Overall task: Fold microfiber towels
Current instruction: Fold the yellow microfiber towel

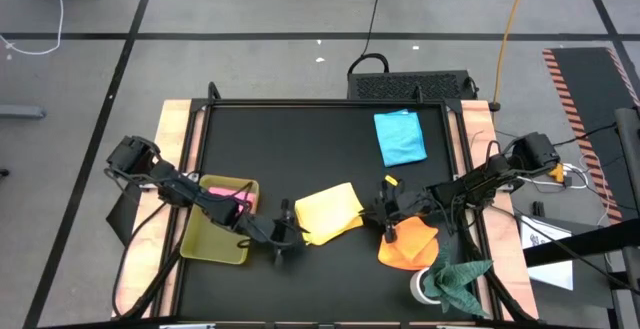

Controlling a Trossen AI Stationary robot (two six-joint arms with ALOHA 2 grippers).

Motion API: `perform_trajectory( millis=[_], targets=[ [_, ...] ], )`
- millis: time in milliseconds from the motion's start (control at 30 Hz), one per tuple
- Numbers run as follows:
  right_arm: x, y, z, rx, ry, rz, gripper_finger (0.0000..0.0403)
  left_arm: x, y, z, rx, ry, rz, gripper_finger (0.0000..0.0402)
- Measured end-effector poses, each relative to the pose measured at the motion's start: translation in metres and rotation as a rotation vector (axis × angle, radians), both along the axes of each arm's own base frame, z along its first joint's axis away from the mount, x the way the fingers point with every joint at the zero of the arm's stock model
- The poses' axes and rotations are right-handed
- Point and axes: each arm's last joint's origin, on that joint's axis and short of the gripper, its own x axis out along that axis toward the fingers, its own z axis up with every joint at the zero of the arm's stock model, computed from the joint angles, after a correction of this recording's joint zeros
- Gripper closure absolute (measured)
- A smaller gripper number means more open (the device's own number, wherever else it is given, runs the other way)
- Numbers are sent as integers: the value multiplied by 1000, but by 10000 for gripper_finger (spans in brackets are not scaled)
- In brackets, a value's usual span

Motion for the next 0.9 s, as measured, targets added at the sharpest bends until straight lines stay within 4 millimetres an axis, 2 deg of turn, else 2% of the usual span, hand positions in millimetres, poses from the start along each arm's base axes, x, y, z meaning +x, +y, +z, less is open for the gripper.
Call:
perform_trajectory(
  millis=[133, 267, 400, 633, 767, 900],
  targets=[
    [1, 0, 2, 5, -28, -8, 381, 7, 1, -4, -4, -40, -6, 204],
    [5, 0, 10, 18, -113, -32, 381, 20, 0, -21, 26, -73, 80, 161],
    [8, -2, 18, 42, -194, -44, 382, 36, 2, -38, 76, -131, 221, 155],
    [10, -7, 20, 46, -217, -67, 400, 75, 6, -36, 85, -252, 351, 167],
    [10, -8, 20, 47, -221, -71, 397, 94, 12, -40, 131, -245, 375, 166],
    [10, -8, 20, 45, -217, -71, 399, 104, 13, -42, 184, -203, 427, 165]
  ],
)
